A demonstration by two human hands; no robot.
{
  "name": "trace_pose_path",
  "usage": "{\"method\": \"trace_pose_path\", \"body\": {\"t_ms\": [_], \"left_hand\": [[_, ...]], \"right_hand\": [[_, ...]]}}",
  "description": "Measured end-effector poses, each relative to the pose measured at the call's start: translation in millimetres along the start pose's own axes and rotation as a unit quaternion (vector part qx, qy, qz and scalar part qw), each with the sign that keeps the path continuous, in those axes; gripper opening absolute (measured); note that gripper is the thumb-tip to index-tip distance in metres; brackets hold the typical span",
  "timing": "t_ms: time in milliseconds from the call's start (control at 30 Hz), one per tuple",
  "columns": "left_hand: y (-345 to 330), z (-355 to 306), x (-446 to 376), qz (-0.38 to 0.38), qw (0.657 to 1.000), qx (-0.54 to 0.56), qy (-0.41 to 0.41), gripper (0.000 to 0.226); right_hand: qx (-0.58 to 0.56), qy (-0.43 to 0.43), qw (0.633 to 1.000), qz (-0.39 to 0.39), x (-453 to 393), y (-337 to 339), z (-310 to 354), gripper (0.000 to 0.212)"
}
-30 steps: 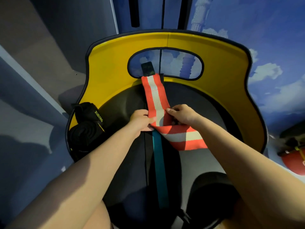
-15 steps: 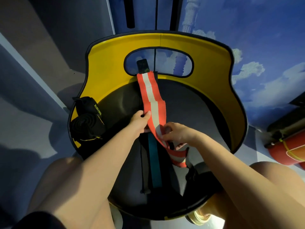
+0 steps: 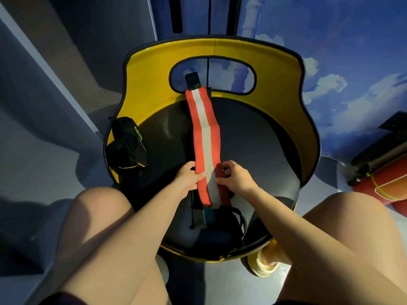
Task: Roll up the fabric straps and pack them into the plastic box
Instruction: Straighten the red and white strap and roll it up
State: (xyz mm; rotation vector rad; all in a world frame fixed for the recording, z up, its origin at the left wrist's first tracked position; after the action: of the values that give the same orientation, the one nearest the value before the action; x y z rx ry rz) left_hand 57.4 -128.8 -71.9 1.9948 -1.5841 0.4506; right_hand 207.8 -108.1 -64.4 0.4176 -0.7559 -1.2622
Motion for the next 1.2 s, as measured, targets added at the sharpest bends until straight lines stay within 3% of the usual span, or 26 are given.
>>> {"method": "trace_pose_path", "body": {"t_ms": [300,567,933,1067,1200], "left_hand": [[10.2,20.4,18.9,-0.084,0.968,-0.225,-0.066,0.037],[9.7,35.0,40.6,-0.086,0.979,-0.18,-0.05,0.054],[9.1,56.4,66.0,-0.076,0.963,-0.223,-0.129,0.079],[8.4,62.9,74.4,-0.082,0.954,-0.227,-0.176,0.06],[8.1,66.5,83.3,-0.089,0.907,-0.32,-0.259,0.025]], "right_hand": [[-0.058,-0.025,0.998,-0.017,27.3,-3.1,-15.4,0.05],[-0.062,0.01,0.997,-0.039,46.3,-9.0,-19.7,0.05],[-0.039,0.051,0.996,-0.054,64.2,-16.7,-26.5,0.058],[-0.024,0.079,0.993,-0.078,70.1,-21.1,-26.5,0.057],[0.031,0.091,0.992,-0.085,71.2,-27.2,-27.6,0.059]]}}
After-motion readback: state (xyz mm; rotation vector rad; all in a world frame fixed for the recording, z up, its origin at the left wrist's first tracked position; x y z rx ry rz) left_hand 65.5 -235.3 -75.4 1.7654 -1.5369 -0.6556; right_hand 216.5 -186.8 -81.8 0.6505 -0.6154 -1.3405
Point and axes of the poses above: each hand's wrist, its own x-axis away from the middle knuckle, its own y-axis out of the back of the hand, z = x × y, the point moved 2 cm from there along -x, towards the middle knuckle, and after that the axes turned 8 degrees about -z, right-handed, at the moved point
